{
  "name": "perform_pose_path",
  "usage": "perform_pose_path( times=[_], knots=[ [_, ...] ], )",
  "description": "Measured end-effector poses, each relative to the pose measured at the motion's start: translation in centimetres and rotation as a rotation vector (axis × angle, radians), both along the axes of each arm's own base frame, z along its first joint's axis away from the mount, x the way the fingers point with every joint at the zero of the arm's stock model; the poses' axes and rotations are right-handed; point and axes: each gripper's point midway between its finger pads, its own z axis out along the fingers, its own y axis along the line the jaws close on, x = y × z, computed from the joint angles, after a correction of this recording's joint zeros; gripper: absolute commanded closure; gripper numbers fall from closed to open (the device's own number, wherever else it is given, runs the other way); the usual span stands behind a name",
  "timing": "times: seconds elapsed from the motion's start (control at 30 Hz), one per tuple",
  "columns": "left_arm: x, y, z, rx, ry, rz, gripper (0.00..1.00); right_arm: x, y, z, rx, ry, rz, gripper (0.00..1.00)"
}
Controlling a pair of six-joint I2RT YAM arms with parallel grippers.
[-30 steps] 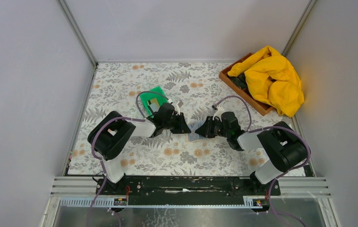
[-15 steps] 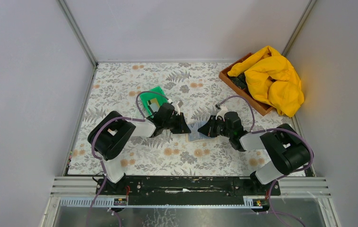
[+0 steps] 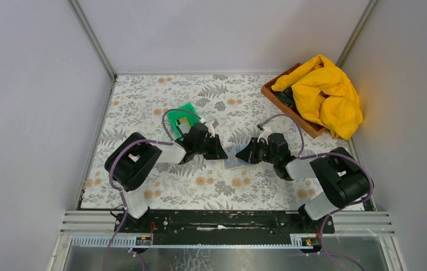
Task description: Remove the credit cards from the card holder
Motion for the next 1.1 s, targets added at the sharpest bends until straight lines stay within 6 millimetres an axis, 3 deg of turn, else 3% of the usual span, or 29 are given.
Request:
perform_pose_path(
  times=[0.17,0.6,1.1],
  knots=[
    [0.1,0.1,0.0,0.000,0.001,0.002,0.78,0.1,-0.2,-0.1,-0.006,0.002,-0.011,1.00],
    [0.2,0.1,0.0,-0.001,0.000,0.005,0.78,1.1,-3.3,0.8,-0.015,-0.040,-0.137,1.00],
    [-0.1,-0.1,0.5,-0.032,-0.013,-0.010,0.61,1.3,-5.1,3.9,0.018,-0.157,-0.222,1.00]
  ],
)
